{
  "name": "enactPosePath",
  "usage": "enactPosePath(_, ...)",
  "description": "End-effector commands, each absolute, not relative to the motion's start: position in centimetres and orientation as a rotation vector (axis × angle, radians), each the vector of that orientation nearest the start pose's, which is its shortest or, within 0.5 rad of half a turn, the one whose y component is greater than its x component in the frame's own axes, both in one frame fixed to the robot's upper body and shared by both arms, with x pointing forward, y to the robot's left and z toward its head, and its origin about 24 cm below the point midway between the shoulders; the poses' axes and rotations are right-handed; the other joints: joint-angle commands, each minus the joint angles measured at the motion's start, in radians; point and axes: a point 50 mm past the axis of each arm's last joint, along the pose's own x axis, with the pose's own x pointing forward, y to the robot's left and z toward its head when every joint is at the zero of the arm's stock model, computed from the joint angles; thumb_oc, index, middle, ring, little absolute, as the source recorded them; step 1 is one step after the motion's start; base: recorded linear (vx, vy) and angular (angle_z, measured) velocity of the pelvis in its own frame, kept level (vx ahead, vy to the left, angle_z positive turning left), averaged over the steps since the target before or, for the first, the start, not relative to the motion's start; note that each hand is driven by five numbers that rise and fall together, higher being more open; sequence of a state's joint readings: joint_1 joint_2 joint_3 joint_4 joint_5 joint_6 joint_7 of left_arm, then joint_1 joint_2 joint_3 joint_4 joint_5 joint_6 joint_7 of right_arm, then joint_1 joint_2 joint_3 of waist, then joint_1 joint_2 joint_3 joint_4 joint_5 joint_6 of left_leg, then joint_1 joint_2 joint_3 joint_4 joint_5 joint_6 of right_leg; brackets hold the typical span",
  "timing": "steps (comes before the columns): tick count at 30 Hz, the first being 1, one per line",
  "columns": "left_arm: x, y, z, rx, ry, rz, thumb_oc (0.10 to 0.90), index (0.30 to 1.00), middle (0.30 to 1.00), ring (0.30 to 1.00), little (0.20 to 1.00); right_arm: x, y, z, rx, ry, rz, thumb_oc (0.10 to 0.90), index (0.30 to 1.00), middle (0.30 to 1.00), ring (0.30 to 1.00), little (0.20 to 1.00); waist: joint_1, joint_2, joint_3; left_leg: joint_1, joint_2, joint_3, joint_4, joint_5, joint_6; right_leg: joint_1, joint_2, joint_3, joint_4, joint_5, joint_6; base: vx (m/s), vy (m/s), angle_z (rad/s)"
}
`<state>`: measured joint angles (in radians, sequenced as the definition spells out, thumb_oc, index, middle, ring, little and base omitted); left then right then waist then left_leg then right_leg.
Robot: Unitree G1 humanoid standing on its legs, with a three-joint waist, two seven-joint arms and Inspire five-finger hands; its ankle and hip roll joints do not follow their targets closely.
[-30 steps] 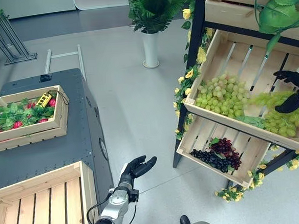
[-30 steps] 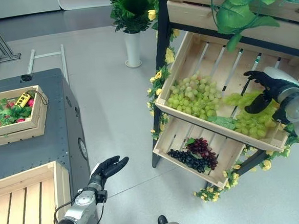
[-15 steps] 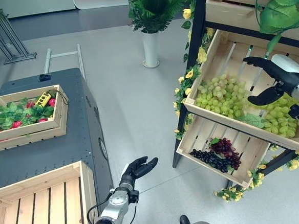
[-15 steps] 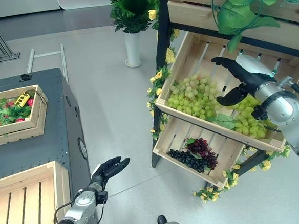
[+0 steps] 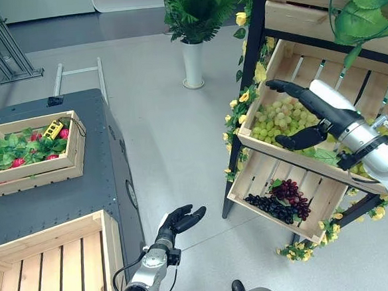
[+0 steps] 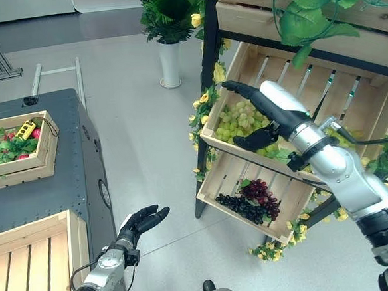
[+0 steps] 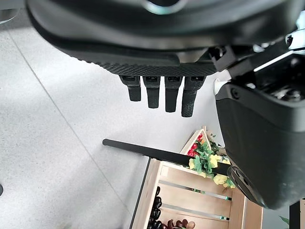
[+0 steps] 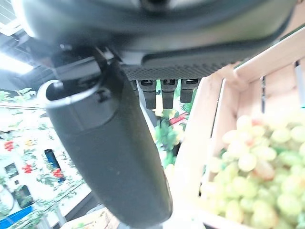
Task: Pick up the fruits from the basket on one side to the basket on the other side
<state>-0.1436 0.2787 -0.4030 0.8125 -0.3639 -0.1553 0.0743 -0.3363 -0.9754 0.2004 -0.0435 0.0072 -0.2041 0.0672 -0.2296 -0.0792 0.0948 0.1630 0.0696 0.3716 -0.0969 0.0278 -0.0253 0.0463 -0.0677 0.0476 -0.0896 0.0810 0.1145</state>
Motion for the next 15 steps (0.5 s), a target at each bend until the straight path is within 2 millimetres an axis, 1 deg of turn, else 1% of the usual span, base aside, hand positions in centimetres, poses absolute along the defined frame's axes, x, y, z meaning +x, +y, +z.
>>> enactPosePath(1, 25.1, 16.9, -7.0, 0.104, 0.448, -0.066, 0.8, 0.9, 0.9, 0.9, 0.9, 27.8, -22.7, 24.2, -0.924, -0.704, 0.192, 0.8, 0.9, 0.9, 0.9, 0.9, 0.005, 0.015, -0.047, 0.067, -0.016, -0.012, 0.035, -0.201, 0.039, 0.04, 0.035, -0.005, 0.011, -0.085, 0.009, -0.01, 0.027, -0.04)
enactPosePath(5, 24.8, 16.9, -7.5, 0.088, 0.469, -0.045, 0.8, 0.9, 0.9, 0.9, 0.9, 26.9, -21.7, 23.3, -0.862, -0.726, 0.248, 0.8, 0.9, 0.9, 0.9, 0.9, -0.009, 0.022, -0.045, 0.069, -0.017, 0.002, 0.041, -0.207, 0.043, 0.034, 0.036, 0.008, 0.015, -0.085, 0.01, -0.01, 0.021, -0.09)
enactPosePath(13, 24.2, 16.8, -8.1, 0.082, 0.495, -0.016, 0.8, 0.9, 0.9, 0.9, 0.9, 25.0, -20.4, 22.2, -0.763, -0.806, 0.303, 0.8, 0.9, 0.9, 0.9, 0.9, -0.037, 0.034, -0.044, 0.072, -0.015, 0.029, 0.055, -0.221, 0.051, 0.019, 0.041, 0.039, 0.023, -0.084, 0.013, -0.01, 0.022, -0.12)
enactPosePath(15, 24.0, 16.7, -8.3, 0.082, 0.496, 0.004, 0.8, 0.9, 0.9, 0.9, 0.9, 24.6, -20.2, 21.4, -0.71, -0.804, 0.32, 0.8, 0.9, 0.9, 0.9, 0.9, -0.049, 0.039, -0.042, 0.074, -0.013, 0.041, 0.064, -0.229, 0.054, 0.011, 0.042, 0.05, 0.028, -0.084, 0.015, 0.0, 0.026, -0.15)
